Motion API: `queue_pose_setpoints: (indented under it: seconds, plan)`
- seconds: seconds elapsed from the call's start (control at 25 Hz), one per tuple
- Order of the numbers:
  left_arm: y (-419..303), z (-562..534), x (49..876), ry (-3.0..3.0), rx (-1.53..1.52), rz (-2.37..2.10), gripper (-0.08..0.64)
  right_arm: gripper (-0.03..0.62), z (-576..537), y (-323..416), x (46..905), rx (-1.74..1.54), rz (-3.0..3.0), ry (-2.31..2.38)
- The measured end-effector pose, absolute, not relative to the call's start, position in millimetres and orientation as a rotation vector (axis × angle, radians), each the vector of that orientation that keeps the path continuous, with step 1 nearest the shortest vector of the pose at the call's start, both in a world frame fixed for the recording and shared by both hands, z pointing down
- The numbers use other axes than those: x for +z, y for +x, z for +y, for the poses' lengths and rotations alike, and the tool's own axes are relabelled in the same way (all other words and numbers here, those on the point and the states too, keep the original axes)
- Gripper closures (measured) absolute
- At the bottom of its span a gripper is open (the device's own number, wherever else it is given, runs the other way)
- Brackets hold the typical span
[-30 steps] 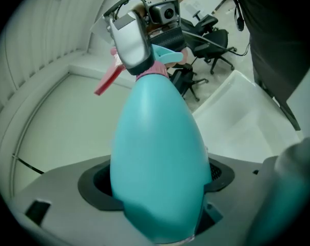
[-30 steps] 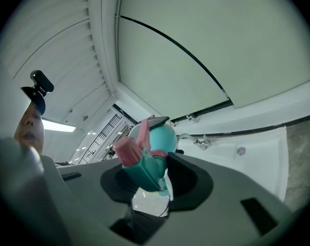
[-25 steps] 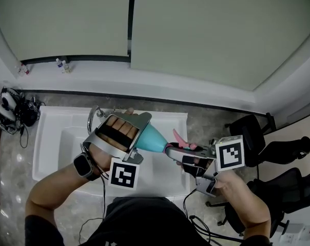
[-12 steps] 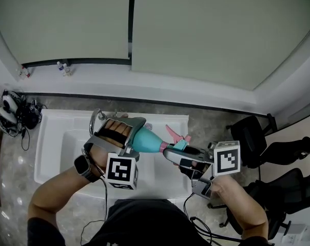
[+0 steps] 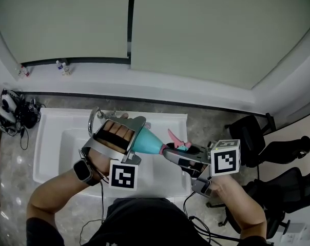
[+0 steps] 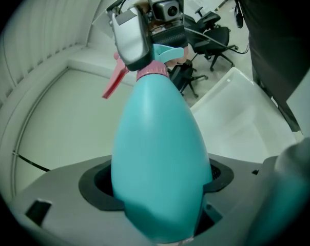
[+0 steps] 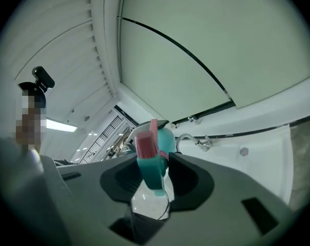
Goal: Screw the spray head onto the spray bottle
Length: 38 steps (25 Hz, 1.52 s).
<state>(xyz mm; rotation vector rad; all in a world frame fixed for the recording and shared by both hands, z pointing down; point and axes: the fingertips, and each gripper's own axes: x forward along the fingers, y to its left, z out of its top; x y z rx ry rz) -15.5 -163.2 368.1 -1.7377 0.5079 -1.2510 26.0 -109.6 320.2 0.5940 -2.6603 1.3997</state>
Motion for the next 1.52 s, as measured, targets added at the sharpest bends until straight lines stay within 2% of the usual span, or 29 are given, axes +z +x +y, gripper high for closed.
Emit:
queue_pose_setpoints:
  seconds: [0.44,0.68,0.92,1.04,1.08,1.16,1.52]
  plan:
    - [-38,-154,364,-1.589,-1.2,0.559,0.163,0.466,-98,1,321,1.683,-2.598,0.534]
    - [-64,-138,394,-1.807,-1.248,0.543,0.16,0.465,-91,-28,335,1.723,-2.596,0.576]
    - [-99,-106,453,-2.246,-1.259,0.574,0.16,0.465,-48,-22,328,1.608,-2.804,0.794]
    - [-105,-72,458,-2.343,-1.236,0.633,0.16,0.466,-18,-10,325,1.418,-2.906,0.992]
    - [-105,-59,453,-2.35,-1.227,0.659,0.16,0.494,-8,-6,327,1.344,-2.907,1.058]
    - [-104,-31,439,-2.372,-1.204,0.71,0.16,0.591,13,0,330,1.238,-2.9,1.157]
    - [-81,132,418,-2.351,-1.231,0.811,0.158,0.592,169,28,331,1.076,-2.976,1.152]
